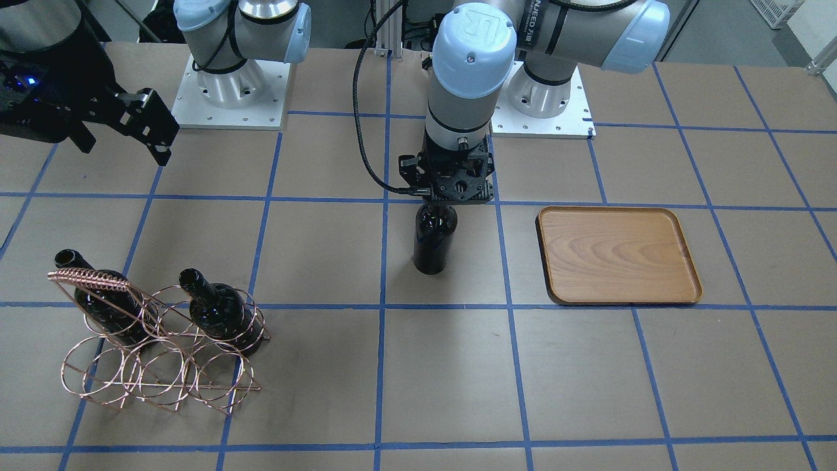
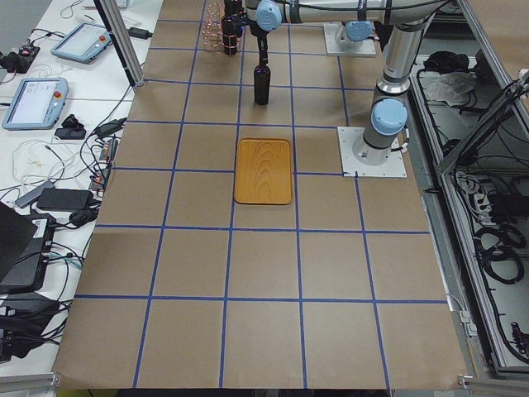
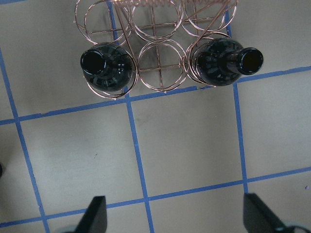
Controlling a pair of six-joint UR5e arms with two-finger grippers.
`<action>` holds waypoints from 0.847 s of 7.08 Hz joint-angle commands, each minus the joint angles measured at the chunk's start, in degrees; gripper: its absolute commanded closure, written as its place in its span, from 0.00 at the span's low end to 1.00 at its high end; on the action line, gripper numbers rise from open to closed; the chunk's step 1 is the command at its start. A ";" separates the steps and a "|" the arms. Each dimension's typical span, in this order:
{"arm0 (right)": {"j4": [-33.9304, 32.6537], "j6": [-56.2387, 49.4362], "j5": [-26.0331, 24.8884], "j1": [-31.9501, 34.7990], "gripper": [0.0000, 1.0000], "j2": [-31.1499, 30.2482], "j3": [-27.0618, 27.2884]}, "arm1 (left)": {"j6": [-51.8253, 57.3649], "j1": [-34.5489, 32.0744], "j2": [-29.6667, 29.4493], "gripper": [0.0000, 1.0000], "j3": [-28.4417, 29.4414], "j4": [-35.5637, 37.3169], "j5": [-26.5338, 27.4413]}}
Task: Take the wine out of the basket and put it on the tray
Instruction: 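Lift the bottle with the left gripper and carry it over the tray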
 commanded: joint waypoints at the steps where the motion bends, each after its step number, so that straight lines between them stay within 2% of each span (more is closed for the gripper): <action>1: 0.00 0.00 0.00 0.03 0.00 0.00 0.00 | 0.28 0.43 1.20 0.79 1.22 0.05 1.90; 2: 0.00 0.00 0.00 -0.06 0.00 0.00 0.00 | 0.28 0.34 2.25 0.80 2.36 -1.35 3.91; 4: 0.00 0.00 0.00 0.03 0.00 0.00 0.00 | 1.24 1.21 6.38 0.80 2.81 -9.76 4.46; 5: 0.00 0.00 -0.18 0.03 0.00 0.00 0.00 | 5.17 3.31 8.57 0.80 2.81 -13.97 7.33; 6: 0.00 0.00 -0.18 0.03 0.00 0.00 0.00 | 11.04 7.16 10.59 0.82 2.64 -17.32 7.80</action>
